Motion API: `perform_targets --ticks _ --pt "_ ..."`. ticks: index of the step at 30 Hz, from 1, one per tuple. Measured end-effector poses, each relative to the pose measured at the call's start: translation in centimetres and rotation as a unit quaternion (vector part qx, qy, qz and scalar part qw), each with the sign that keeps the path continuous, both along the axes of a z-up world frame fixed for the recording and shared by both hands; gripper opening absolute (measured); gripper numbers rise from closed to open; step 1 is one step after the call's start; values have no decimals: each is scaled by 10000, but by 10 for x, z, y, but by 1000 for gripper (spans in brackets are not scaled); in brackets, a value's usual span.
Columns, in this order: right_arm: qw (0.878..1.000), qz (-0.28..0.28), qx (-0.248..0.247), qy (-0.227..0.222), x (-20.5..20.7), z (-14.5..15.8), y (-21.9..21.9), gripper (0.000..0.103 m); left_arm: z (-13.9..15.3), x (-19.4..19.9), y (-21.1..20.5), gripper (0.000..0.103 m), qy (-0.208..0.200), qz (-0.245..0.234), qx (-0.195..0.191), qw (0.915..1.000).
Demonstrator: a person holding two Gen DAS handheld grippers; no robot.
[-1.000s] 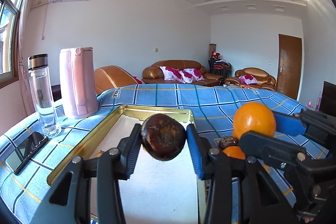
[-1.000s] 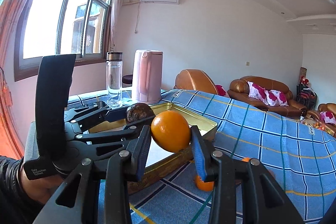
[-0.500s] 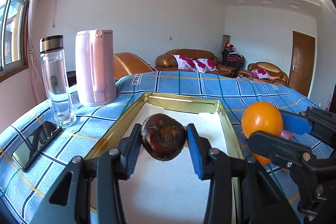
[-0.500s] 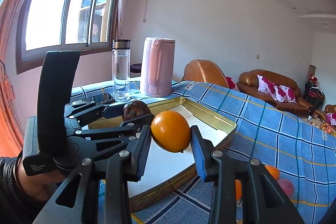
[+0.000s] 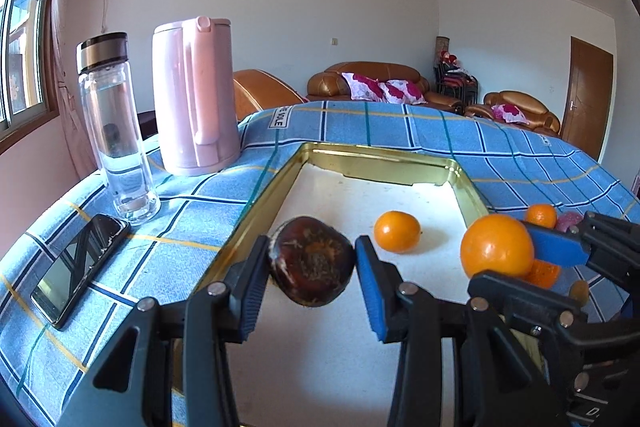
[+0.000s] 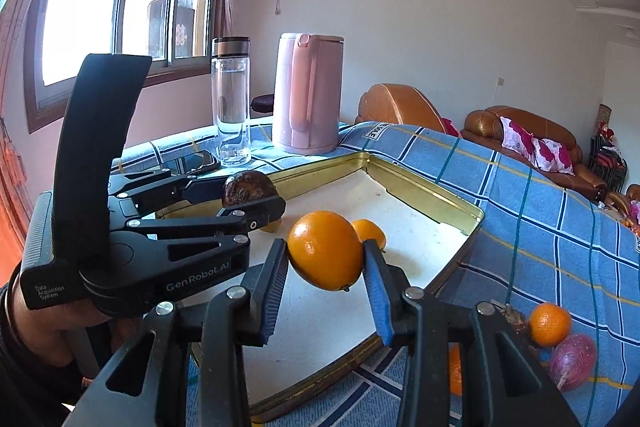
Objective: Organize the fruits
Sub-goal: 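Move left tool with dark brown fruit over the tray while right tool brings the orange, then open left tool to drop the dark brown fruit while right tool releases the orange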
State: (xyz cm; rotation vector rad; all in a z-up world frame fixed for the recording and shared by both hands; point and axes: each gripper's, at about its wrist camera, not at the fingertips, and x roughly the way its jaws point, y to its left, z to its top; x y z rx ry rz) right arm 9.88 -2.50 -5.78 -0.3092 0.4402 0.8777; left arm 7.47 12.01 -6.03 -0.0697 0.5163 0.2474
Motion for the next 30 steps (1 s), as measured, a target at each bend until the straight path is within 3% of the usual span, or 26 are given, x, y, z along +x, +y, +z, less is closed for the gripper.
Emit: perform_targets --ticks 12,30 --pt "9994 -8 -282 204 10 -9 18 40 -10 11 13 44 448 20 63 9990" --pt "9982 -87 -458 371 16 -15 24 40 -12 17 11 44 629 -95 92 9979"
